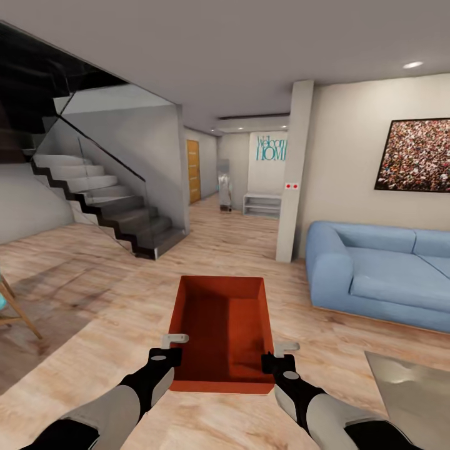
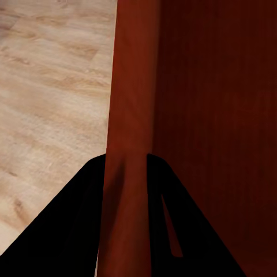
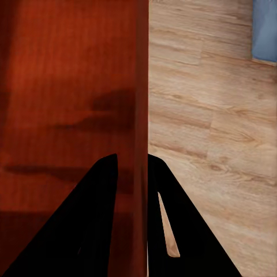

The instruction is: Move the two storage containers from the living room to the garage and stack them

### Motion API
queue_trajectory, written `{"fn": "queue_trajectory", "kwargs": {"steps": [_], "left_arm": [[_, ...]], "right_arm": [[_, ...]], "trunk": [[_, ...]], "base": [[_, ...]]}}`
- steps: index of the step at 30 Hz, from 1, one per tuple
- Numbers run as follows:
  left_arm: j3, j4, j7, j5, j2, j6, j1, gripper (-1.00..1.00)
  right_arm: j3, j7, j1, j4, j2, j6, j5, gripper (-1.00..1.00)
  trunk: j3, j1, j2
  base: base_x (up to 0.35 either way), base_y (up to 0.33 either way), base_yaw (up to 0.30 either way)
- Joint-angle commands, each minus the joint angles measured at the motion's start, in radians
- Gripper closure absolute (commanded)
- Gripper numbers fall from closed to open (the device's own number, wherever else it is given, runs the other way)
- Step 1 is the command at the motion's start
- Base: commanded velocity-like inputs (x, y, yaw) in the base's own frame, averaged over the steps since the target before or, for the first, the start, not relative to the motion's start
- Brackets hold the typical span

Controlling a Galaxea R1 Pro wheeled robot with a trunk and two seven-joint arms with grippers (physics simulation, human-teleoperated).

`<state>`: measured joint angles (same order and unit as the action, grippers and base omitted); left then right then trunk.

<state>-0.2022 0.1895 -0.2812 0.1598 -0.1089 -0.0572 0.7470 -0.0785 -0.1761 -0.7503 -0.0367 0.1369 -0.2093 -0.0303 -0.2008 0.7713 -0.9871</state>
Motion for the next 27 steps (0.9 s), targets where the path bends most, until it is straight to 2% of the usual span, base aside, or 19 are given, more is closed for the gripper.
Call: {"fn": "queue_trajectory", "kwargs": {"steps": [1,14,27], "left_arm": [[0.065,0.005,-0.023,-0.016,0.005,0.081,0.002,1.0],[0.065,0.005,-0.023,-0.016,0.004,0.083,0.002,1.0],[0.064,0.005,-0.023,-0.016,0.005,0.083,0.002,1.0]], "right_arm": [[0.024,-0.006,0.0,0.003,0.0,-0.002,-0.008,1.0],[0.025,-0.008,0.0,0.003,0.0,-0.003,-0.007,1.0],[0.024,-0.008,0.0,0.003,0.0,-0.002,-0.007,1.0]], "trunk": [[-0.001,0.001,-0.001],[-0.001,0.001,-0.001],[-0.001,0.001,-0.001]], "base": [[0.323,0.089,-0.005],[0.324,0.085,-0.001],[0.323,0.005,-0.002]]}}
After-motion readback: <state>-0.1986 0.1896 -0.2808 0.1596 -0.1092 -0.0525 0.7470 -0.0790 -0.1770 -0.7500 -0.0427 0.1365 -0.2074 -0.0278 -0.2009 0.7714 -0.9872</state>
